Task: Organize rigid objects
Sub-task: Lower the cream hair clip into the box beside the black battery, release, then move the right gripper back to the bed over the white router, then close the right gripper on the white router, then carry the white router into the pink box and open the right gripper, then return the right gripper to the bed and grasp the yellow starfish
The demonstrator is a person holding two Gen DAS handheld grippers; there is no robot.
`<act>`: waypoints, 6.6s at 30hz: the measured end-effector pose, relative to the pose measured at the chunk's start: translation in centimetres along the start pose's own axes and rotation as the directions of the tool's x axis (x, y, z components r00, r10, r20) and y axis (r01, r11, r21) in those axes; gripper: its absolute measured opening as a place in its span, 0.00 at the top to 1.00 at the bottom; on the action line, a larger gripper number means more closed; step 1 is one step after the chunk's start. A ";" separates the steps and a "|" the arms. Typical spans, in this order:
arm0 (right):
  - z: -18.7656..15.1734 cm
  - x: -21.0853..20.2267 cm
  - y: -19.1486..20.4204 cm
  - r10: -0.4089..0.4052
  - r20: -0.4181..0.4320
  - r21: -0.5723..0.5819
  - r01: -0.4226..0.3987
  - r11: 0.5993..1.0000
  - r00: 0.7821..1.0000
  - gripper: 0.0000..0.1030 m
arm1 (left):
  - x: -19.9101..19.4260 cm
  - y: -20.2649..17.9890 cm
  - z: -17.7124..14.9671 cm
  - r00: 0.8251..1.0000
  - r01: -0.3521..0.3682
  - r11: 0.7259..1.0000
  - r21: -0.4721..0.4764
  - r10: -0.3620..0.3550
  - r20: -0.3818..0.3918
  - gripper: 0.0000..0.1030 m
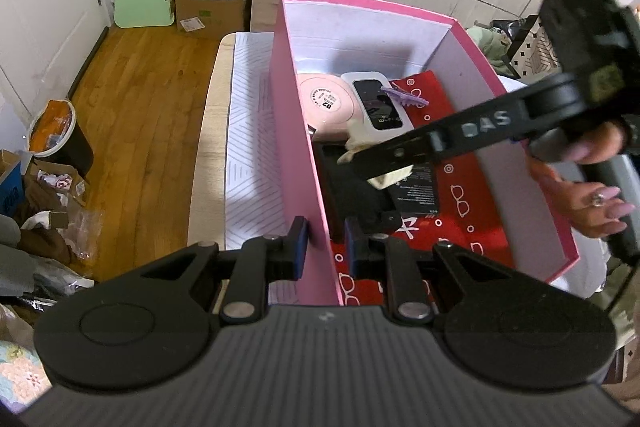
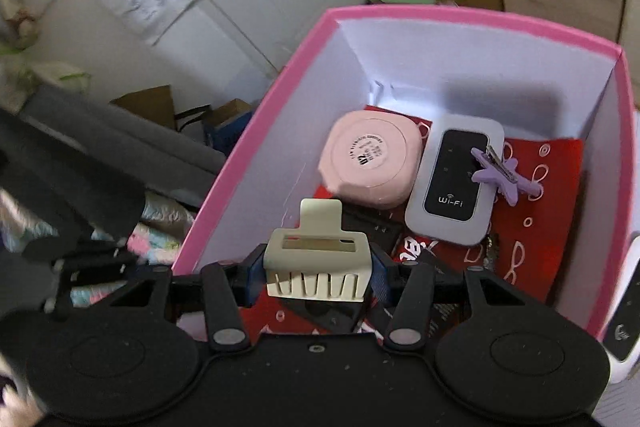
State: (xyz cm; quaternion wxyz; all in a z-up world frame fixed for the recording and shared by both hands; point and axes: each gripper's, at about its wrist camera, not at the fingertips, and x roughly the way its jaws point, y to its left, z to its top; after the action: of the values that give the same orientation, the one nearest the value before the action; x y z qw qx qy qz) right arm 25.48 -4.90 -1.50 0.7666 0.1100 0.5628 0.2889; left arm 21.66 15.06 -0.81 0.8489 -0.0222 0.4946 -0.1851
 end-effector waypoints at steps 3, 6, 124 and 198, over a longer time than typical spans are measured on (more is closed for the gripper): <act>0.6 1.2 -0.4 0.001 -0.022 0.053 0.000 0.999 1.000 0.44 | 0.0 0.1 -0.1 1.000 0.006 1.000 -0.001 -0.006 0.003 0.84; 0.4 1.5 -0.7 -0.011 -0.011 0.057 0.011 0.998 1.000 0.44 | -0.1 0.2 -0.3 1.000 0.010 1.000 -0.003 -0.010 0.007 0.84; -15.9 -13.6 -3.8 -0.331 0.716 -0.032 0.502 0.864 0.615 0.37 | 0.2 -0.4 -0.3 0.999 -0.036 0.999 0.000 0.036 0.008 0.87; -12.1 -15.7 -9.7 -0.329 0.578 -0.049 0.435 0.899 0.747 0.26 | 0.2 0.8 -0.7 0.999 0.018 0.999 -0.039 -0.016 0.049 0.86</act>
State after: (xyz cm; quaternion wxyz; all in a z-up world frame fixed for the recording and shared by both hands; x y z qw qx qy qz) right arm 14.23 -23.56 2.13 0.9460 0.0013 0.2969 0.1304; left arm 21.35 15.82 -1.47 0.8585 -0.0476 0.4772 -0.1819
